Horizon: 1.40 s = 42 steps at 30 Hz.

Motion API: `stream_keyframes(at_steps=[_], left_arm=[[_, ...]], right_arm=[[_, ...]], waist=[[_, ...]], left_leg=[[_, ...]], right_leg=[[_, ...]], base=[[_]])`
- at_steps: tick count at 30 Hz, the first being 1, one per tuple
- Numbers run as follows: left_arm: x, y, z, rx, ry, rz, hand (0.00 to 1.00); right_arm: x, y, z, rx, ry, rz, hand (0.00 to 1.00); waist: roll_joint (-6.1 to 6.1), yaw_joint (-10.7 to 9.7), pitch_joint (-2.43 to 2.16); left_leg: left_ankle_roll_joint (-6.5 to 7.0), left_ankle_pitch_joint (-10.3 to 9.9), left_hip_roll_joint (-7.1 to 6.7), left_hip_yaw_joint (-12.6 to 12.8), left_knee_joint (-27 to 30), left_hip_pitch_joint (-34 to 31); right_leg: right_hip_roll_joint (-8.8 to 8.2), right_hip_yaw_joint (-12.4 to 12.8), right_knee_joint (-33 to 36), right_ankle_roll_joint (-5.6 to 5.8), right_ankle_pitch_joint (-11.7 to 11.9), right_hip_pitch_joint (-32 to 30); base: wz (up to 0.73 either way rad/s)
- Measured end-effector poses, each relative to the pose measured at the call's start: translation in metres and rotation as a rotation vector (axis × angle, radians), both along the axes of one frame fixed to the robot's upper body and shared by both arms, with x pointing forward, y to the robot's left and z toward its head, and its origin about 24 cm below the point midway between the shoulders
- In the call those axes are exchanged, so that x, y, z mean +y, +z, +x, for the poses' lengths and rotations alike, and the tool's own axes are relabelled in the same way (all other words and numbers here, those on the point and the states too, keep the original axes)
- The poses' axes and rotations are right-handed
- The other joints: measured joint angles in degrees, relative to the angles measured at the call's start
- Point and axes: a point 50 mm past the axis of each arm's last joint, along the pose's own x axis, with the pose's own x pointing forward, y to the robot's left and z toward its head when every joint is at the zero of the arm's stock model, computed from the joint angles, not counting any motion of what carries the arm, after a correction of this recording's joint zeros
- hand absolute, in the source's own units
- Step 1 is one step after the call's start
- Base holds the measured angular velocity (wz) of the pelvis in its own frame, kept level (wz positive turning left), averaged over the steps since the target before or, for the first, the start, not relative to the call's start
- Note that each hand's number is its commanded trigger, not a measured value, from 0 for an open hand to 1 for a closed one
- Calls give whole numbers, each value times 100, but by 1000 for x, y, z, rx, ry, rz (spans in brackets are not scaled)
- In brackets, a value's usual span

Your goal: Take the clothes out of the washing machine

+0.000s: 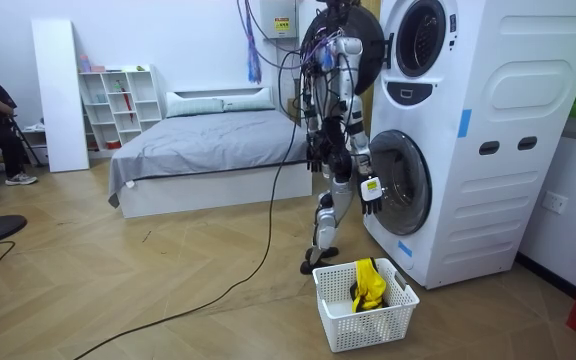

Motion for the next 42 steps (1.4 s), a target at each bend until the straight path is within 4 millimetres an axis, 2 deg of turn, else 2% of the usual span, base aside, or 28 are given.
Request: stream_keyframes(at_steps=[6, 11, 15, 17, 18, 19, 20, 21, 22, 23, 24, 25, 26, 27, 28, 29, 30, 31, 32, 33, 34, 35, 36, 37, 38, 39, 41, 42], left_arm=[[0, 0, -3, 10, 2, 0, 0], [5, 1, 4, -7, 20, 9, 0], [7, 1, 3, -13, 41, 10, 0], [8, 1, 0, -4, 63, 1, 0], [8, 1, -1, -4, 73, -5, 0], [7, 1, 2, -11, 75, -11, 0], [6, 1, 4, -18, 67, -13, 0], [5, 1, 7, -25, 61, -22, 0], [5, 1, -2, -5, 72, -30, 0], [5, 1, -5, 5, 76, -35, 0], [5, 1, -5, 7, 76, -43, 0], [6, 1, 0, -4, 71, -42, 0], [7, 2, 3, -11, 68, -41, 0], [7, 2, 13, -39, 59, -42, 0], [8, 3, 22, -51, 25, -31, 0], [10, 3, 23, -52, 14, -25, 0], [13, 5, 34, -82, 6, -16, 0], [15, 7, 44, -115, -6, -7, 0], [15, 8, 49, -133, -13, -6, 0], [12, 10, 60, -170, -44, -9, 0], [10, 11, 68, -194, -66, -17, 0], [9, 11, 71, -205, -72, -18, 0], [11, 12, 70, -214, -69, -7, 0], [19, 13, 67, -208, -69, 16, 0], [21, 13, 64, -197, -69, 20, 0], [19, 11, 60, -182, -66, 14, 0], [17, 9, 54, -167, -64, 3, 0], [17, 8, 50, -156, -58, 2, 0]], right_arm=[[-3, 0, -6, 9, -51, -36, 0], [-5, 0, -4, 4, -43, -41, 0], [-6, 0, -5, 7, -38, -32, 0], [-6, 1, -5, 6, -25, -26, 0], [-7, 1, -4, 2, -8, -25, 0], [-9, 2, -3, -5, 21, -34, 0], [-10, 2, -3, -7, 34, -38, 0], [-13, 3, -1, -12, 60, -46, 0], [-13, 4, 5, -20, 87, -54, 0], [-14, 4, 8, -27, 100, -59, 0], [-15, 5, 11, -37, 111, -65, 0], [-15, 5, 10, -34, 108, -69, 0], [-16, 5, 9, -33, 97, -70, 0], [-16, 5, 9, -37, 82, -68, 0], [-17, 6, 14, -52, 76, -69, 0], [-17, 7, 16, -60, 76, -69, 0], [-18, 8, 19, -75, 64, -69, 0], [-19, 8, 19, -78, 40, -68, 0], [-20, 8, 20, -83, 27, -68, 0], [-23, 10, 24, -97, 5, -72, 0], [-23, 10, 23, -93, -3, -75, 0], [-23, 10, 25, -99, -4, -76, 0], [-21, 10, 29, -115, -2, -71, 0], [-15, 10, 31, -124, 16, -57, 0], [-15, 10, 30, -125, 14, -54, 0], [-16, 8, 24, -111, -7, -56, 0], [-19, 10, 29, -121, -3, -66, 0], [-22, 10, 27, -118, -7, -68, 0]], waist=[[51, -21, -15], [83, -13, -10], [111, 32, 0], [155, 58, 20], [152, 116, 7], [172, 179, -35], [179, 175, -43], [195, 195, 1], [241, 226, -11], [281, 201, -35], [337, 101, -26], [340, -3, -24], [344, -49, -18], [351, -90, -15], [376, -133, -10], [383, -156, -1], [448, -181, -3], [448, -178, 13], [446, -165, 14], [462, -151, 24], [414, -116, 16], [392, -67, 41], [374, 23, 36], [239, 7, -1], [222, -64, -2], [234, -125, -36], [269, -158, -14], [276, -172, -21]], left_leg=[[6, -3, -2, 28, -41, 101], [6, -3, 10, 41, -23, 107], [-6, -122, 66, 29, 367, 10], [-87, -206, 129, 3, 808, -173], [-99, -206, 164, -6, 1055, -325], [-159, -215, 212, -15, 1224, -458], [-256, -237, 237, -10, 1331, -525], [-435, -348, 416, 79, 1925, -659], [-569, -430, 684, 205, 2686, -630], [-600, -439, 819, 191, 3053, -583], [-675, -470, 1016, 72, 3503, -417], [-726, -477, 1125, -90, 3483, -133], [-773, -452, 1165, -159, 3362, 31], [-859, -406, 1258, -224, 2920, 421], [-1038, -553, 1354, -261, 2246, 789], [-1128, -730, 1386, -272, 1834, 934], [-1108, -964, 1411, -185, 1154, 1162], [-1056, -1059, 1387, -116, 539, 1266], [-1040, -1066, 1351, -114, 269, 1294], [-974, -1037, 1266, -137, -125, 1291], [-656, -874, 1081, -189, -420, 1327], [-539, -799, 991, -258, -512, 1359], [-452, -755, 896, -480, -507, 1314], [-451, -757, 747, -522, -358, 1139], [-424, -778, 694, -516, -322, 1082], [-379, -801, 656, -364, -252, 1037], [-224, -711, 520, -206, -249, 1022], [-133, -647, 415, -196, -244, 1022]], right_leg=[[-15, 23, 24, 4, -5, 65], [-9, 35, 48, -1, -12, 60], [19, 34, 146, -26, -73, 26], [58, 40, 225, -52, -109, -3], [83, 62, 254, -56, -110, -72], [99, 56, 332, -75, -100, -186], [86, -19, 351, -88, -93, -231], [105, -255, 454, -114, -84, -287], [143, -490, 517, -145, -101, -273], [177, -591, 511, -151, -105, -266], [227, -747, 527, -158, -101, -272], [222, -905, 576, -163, -97, -320], [215, -970, 619, -163, -97, -358], [211, -1026, 680, -162, -97, -459], [205, -1109, 790, -149, -89, -598], [190, -1125, 859, -137, -72, -674], [169, -1235, 938, -128, 11, -829], [116, -1269, 1017, -92, 95, -996], [78, -1260, 1067, -83, 153, -1103], [-31, -1232, 1148, -22, 270, -1305], [-226, -1150, 1431, -4, 348, -1600], [-290, -1083, 1683, 20, 380, -1816], [-187, -660, 1514, 87, 488, -2147], [-238, -496, 810, -5, 1513, -2199], [-302, -525, 707, 12, 1512, -2138], [-330, -526, 537, 71, 1673, -2060], [-446, -439, 490, 141, 1905, -2056], [-510, -319, 431, 284, 2050, -2031]], base=[[-3], [0], [0], [-6], [-16], [-16], [-19], [-40], [-51], [-52], [-8], [13], [30], [21], [16], [20], [36], [39], [45], [32], [18], [-27], [-44], [-23], [12], [14], [-3], [5]])
